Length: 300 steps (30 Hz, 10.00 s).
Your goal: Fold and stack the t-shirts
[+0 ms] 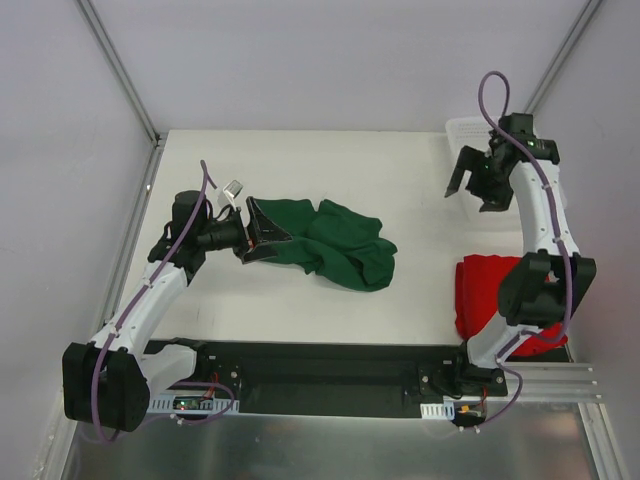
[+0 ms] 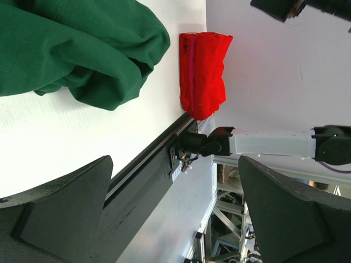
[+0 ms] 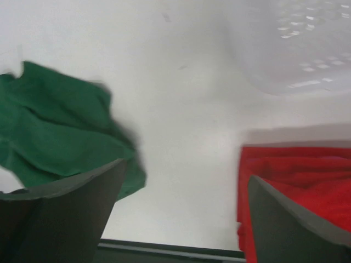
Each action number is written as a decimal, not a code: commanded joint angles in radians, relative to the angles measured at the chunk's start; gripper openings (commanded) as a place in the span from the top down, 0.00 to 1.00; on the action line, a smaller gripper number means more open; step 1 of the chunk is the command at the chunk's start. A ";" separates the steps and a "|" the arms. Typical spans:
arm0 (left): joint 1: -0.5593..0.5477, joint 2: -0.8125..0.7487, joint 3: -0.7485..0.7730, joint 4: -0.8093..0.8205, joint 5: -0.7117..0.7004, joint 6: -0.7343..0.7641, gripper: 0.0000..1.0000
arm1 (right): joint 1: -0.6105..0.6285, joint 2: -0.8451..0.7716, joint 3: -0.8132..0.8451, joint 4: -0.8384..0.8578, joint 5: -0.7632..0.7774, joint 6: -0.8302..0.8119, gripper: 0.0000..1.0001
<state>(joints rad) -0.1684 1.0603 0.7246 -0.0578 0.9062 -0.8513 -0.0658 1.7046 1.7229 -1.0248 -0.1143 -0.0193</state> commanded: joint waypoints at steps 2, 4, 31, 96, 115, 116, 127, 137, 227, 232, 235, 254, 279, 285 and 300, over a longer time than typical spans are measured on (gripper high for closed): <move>0.006 -0.011 0.004 0.019 0.007 0.001 0.01 | -0.074 -0.072 -0.213 0.051 0.191 0.085 0.04; 0.006 -0.010 0.004 0.019 0.010 -0.003 0.01 | -0.101 -0.104 -0.281 0.100 0.191 0.128 0.04; 0.006 0.043 0.036 0.018 0.019 -0.032 0.01 | -0.227 0.257 -0.135 0.227 -0.031 0.144 0.04; 0.006 0.127 0.268 -0.560 -0.276 0.383 0.01 | 0.106 0.603 0.319 0.028 -0.184 0.084 0.04; 0.006 0.106 0.268 -0.551 -0.276 0.379 0.01 | 0.057 0.400 0.210 0.015 -0.149 0.081 0.04; 0.006 0.090 0.257 -0.551 -0.276 0.379 0.01 | 0.064 0.385 0.202 0.038 -0.210 0.087 0.04; 0.006 0.056 0.243 -0.545 -0.308 0.336 0.01 | 0.280 0.063 -0.159 0.238 -0.263 0.000 0.04; 0.006 0.026 0.196 -0.528 -0.297 0.316 0.01 | 0.420 0.018 -0.399 0.290 0.108 -0.057 0.04; 0.006 -0.016 0.116 -0.487 -0.254 0.320 0.01 | 0.478 -0.046 0.163 0.006 0.561 -0.015 0.04; 0.006 0.038 0.144 -0.475 -0.274 0.333 0.01 | 0.535 -0.189 -0.208 0.198 0.275 0.068 0.04; 0.006 0.142 0.212 -0.468 -0.274 0.351 0.01 | 0.572 -0.203 -0.255 0.220 0.217 0.084 0.04; 0.003 0.950 0.705 -0.300 -0.181 0.324 0.01 | 0.589 -0.240 -0.132 0.045 0.157 -0.036 0.04; -0.056 1.031 0.766 -0.277 -0.153 0.228 0.01 | 0.567 -0.243 -0.143 0.037 0.131 -0.070 0.04; -0.031 0.902 0.691 -0.278 -0.190 0.248 0.01 | 0.569 -0.240 -0.163 0.049 0.122 -0.062 0.04; -0.080 0.914 0.527 -0.281 -0.250 0.224 0.01 | 0.569 -0.217 -0.166 0.037 0.081 -0.071 0.04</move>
<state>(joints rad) -0.2234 1.9614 1.2507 -0.3378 0.6842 -0.6289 0.5056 1.4899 1.5555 -0.9771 -0.0162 -0.0727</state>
